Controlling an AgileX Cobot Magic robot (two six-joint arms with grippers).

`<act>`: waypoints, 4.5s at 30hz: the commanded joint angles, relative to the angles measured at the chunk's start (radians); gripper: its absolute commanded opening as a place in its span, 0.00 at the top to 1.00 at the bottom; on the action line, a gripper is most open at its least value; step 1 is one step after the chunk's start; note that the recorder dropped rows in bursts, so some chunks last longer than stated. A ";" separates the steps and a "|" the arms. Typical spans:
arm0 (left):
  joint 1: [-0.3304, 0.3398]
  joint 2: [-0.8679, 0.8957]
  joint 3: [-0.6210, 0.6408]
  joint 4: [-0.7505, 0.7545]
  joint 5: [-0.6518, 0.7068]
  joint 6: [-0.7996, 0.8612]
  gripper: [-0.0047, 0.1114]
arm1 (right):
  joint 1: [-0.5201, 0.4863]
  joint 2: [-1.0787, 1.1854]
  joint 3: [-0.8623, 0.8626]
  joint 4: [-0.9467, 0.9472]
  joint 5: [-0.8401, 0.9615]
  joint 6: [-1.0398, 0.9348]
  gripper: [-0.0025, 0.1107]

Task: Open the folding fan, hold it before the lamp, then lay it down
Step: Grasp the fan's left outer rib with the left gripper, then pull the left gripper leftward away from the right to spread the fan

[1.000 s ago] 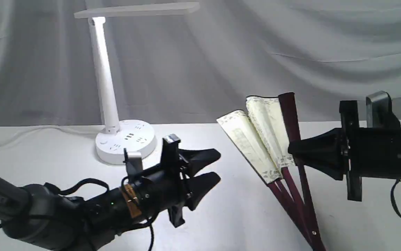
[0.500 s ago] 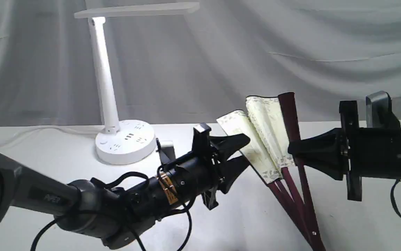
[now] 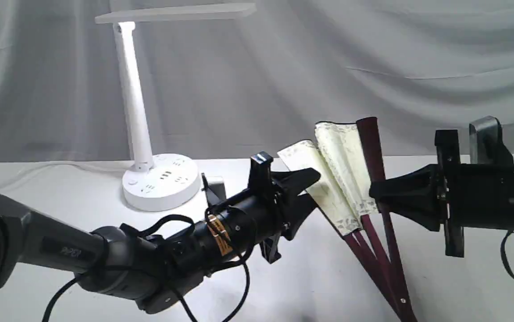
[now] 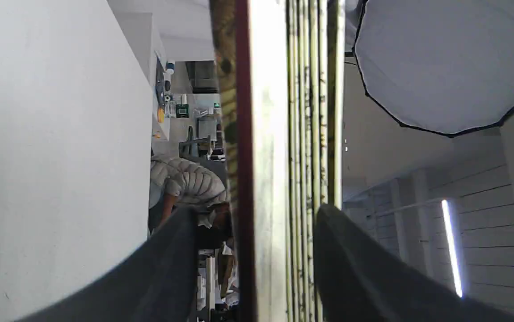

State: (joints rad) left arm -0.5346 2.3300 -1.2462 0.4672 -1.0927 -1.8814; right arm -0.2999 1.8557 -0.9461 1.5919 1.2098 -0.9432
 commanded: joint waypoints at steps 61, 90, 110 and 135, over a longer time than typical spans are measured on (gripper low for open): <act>0.026 0.014 -0.004 0.142 -0.106 -0.204 0.96 | 0.001 0.093 -0.009 0.152 0.011 -0.072 0.79; 0.028 0.007 -0.002 -0.173 -0.128 -0.100 0.96 | -0.011 0.095 -0.009 0.152 0.011 -0.080 0.98; 0.028 -0.133 0.177 -0.278 -0.128 0.010 0.96 | -0.130 0.095 -0.009 0.152 0.011 -0.079 0.98; 0.028 -0.304 0.177 -0.398 0.058 0.205 0.96 | -0.321 0.095 -0.009 0.152 0.011 -0.070 0.98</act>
State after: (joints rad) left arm -0.5124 2.0618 -1.0650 0.1561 -0.9985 -1.6561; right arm -0.5974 1.9511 -0.9616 1.7731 1.2569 -0.9668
